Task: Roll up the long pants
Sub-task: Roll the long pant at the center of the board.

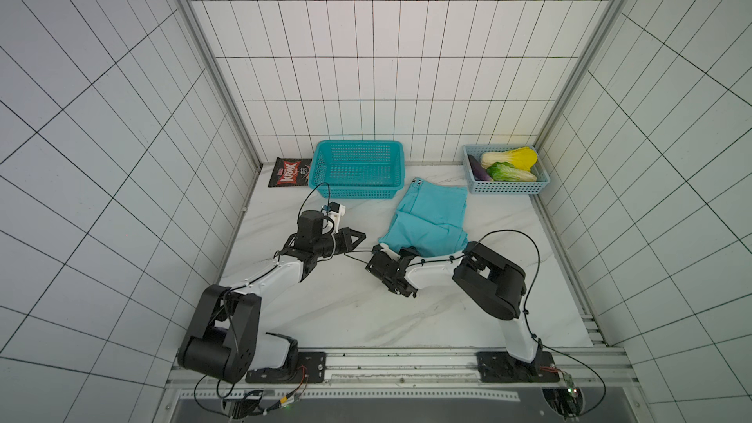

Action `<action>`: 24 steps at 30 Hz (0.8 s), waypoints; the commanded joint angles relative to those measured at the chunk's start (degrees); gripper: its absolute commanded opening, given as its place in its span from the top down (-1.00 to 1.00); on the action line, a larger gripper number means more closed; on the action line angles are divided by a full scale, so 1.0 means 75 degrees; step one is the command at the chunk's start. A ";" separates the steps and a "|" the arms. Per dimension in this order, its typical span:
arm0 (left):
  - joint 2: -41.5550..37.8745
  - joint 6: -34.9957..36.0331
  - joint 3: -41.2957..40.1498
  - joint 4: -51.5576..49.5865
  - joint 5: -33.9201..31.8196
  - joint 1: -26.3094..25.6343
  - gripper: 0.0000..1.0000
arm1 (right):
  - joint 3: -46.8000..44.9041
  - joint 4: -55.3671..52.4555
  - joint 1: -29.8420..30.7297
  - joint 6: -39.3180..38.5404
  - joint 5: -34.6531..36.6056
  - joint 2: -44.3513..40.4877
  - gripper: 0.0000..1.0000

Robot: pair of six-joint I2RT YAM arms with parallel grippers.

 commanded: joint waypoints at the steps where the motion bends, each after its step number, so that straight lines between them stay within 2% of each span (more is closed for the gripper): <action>1: -0.0219 0.0214 -0.0103 -0.0193 0.0041 0.0083 0.68 | -0.0279 -0.0783 -0.0318 0.0093 -0.2416 -0.0146 0.95; 2: -0.0257 0.0216 -0.0102 -0.0184 0.0041 0.0082 0.69 | -0.0342 -0.0781 -0.0335 0.0106 -0.2578 -0.0312 1.00; 5: -0.0348 0.0187 -0.0073 -0.0163 0.0061 0.0123 0.68 | -0.0499 -0.1001 -0.0413 0.0166 -0.3430 -0.0907 1.00; 8: -0.0461 0.0111 -0.0034 -0.0133 0.0160 0.0257 0.68 | -0.0600 -0.1481 -0.0434 0.0129 -0.4917 -0.1520 1.00; 9: -0.0514 0.0110 -0.0001 -0.0146 0.0190 0.0270 0.68 | -0.0535 -0.1858 -0.0451 0.0092 -0.5754 -0.1711 1.00; 13: -0.0641 0.0155 0.0163 -0.0091 0.0176 0.0282 0.66 | -0.0298 -0.2925 -0.0397 0.0179 -0.7943 -0.2265 1.00; 17: -0.0350 0.0066 0.0371 0.0199 0.0328 0.0265 0.65 | -0.0444 -0.3259 -0.0319 0.0223 -0.9819 -0.3220 1.00; 20: 0.0064 -0.0049 0.0520 0.0767 0.0795 0.0009 0.64 | -0.0192 -0.3838 -0.0317 0.0187 -1.0637 -0.3667 1.00; 24: 0.0639 0.0484 0.0823 0.0819 0.0691 -0.0875 0.65 | 0.0405 -0.4513 -0.0456 -0.0147 -1.1352 -0.3793 1.00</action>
